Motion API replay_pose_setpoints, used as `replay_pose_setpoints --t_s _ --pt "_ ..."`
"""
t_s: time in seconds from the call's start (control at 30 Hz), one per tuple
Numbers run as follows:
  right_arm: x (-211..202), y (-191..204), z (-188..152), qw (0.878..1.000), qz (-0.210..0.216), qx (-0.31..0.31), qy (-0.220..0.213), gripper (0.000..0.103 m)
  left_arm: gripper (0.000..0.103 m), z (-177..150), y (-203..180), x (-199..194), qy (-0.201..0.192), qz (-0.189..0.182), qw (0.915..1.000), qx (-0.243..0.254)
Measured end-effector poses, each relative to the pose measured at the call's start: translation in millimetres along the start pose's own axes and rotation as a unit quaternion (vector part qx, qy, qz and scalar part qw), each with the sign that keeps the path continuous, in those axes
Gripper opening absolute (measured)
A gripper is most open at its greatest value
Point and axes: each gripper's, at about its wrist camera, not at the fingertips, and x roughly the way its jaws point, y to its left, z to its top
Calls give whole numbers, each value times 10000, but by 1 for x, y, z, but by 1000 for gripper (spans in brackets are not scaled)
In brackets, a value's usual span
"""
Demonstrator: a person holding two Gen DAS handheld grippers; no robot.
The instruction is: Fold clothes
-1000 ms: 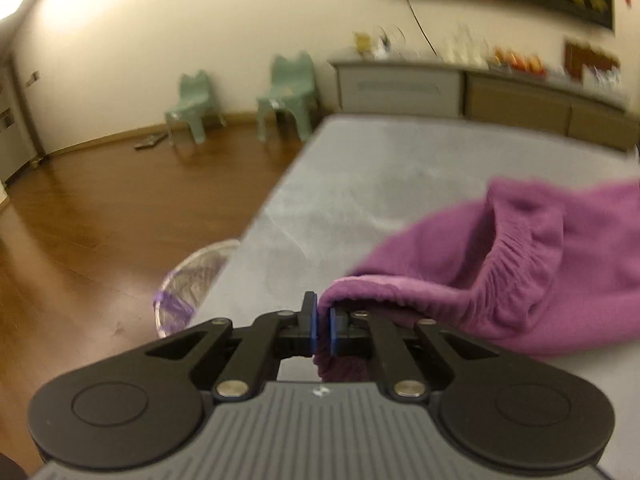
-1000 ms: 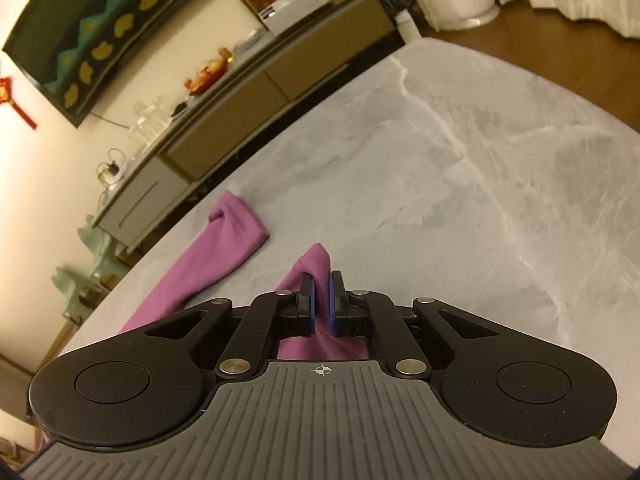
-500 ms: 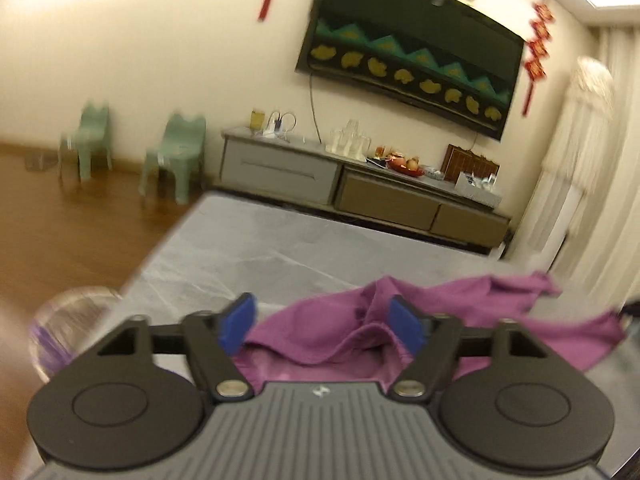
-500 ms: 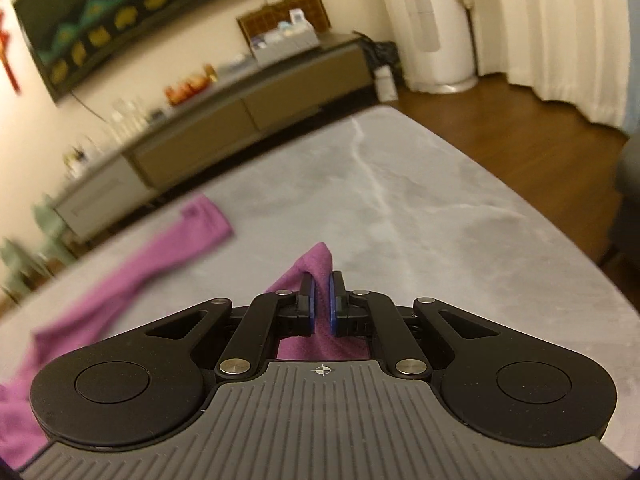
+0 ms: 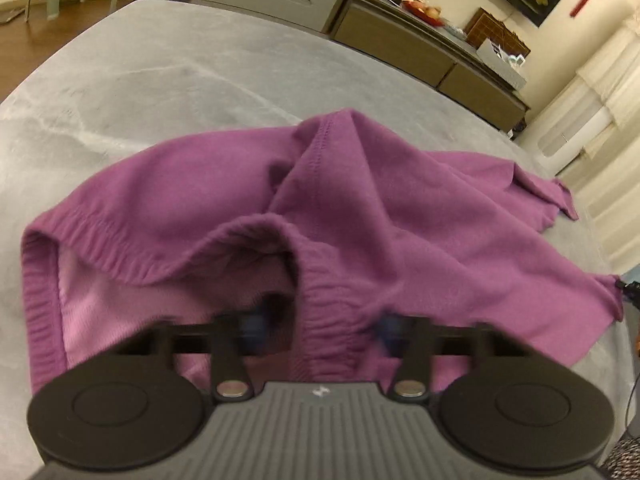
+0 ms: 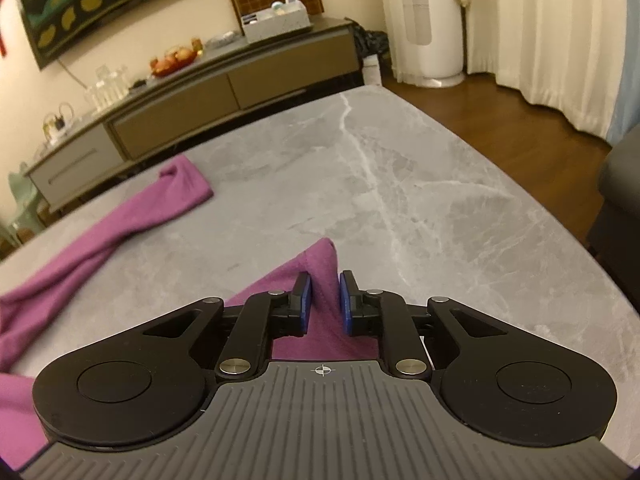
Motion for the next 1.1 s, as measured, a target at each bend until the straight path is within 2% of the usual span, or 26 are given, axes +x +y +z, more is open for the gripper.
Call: replay_pose_setpoints --t_s 0.03,0.07,0.1,0.17,0.23,0.3,0.33,0.4,0.47,0.5,0.53,0.57,0.63,0.73,0.83,0.9,0.93,1.0,1.07,1.1 --pt "1 -2 0 10000 -15 -38 22 17 11 1 -3 -3 -112 23 9998 136" --pt "2 -4 0 10000 -35 -69 41 17 11 4 -5 -13 -332 -55 9990 301" --pt "3 -7 0 9999 -71 -119 64 16 11 10 5 -27 -659 -81 9977 164" --pt "7 -10 -1 9993 -188 -296 128 12 10 26 41 -54 -1403 39 9884 -579" --pt "12 -13 -3 9977 -365 -529 199 12 10 41 77 -81 -2130 158 9680 -1315" --pt "19 -18 -3 9969 -433 -595 264 12 9 57 113 -108 -2834 275 9367 -2036" --pt "21 -21 -3 9973 -411 -551 276 12 16 60 120 -106 -2831 340 9335 -2175" --pt "16 -24 -2 9985 -313 -386 230 19 28 60 119 -79 -2288 478 9490 -2113" --pt "2 -21 -2 9991 -152 -385 107 25 28 59 112 -59 -1841 627 9620 -1915" --pt "-7 -18 -3 9989 -23 -464 51 31 29 57 102 -59 -1747 716 9681 -1648" --pt "-14 -11 -8 9977 165 -663 32 41 31 55 93 -58 -1650 804 9733 -1379" --pt "-18 0 -15 9950 376 -929 36 44 31 53 83 -57 -1552 891 9776 -1110" --pt "-28 23 -30 9861 797 -1458 42 45 31 42 74 -60 -1468 990 9808 -822" --pt "-42 57 -53 9642 1420 -2238 50 48 28 34 70 -65 -1473 1125 9797 -761" --pt "-56 91 -76 9323 2028 -2995 58 57 21 26 74 -83 -1633 1019 9775 -864" --pt "-57 121 -95 9044 2225 -3640 47 58 16 22 75 -93 -1749 912 9761 -911" --pt "-52 129 -97 9008 2201 -3741 97 58 16 22 73 -96 -1775 846 9763 -906" --pt "-43 144 -101 8933 2152 -3942 197 48 16 23 68 -96 -1770 737 9777 -854" --pt "-34 160 -106 8852 2101 -4140 297 14 15 25 62 -91 -1713 668 9802 -735" --pt "-32 165 -105 8834 2082 -4186 327 2 13 25 61 -90 -1716 650 9805 -703"
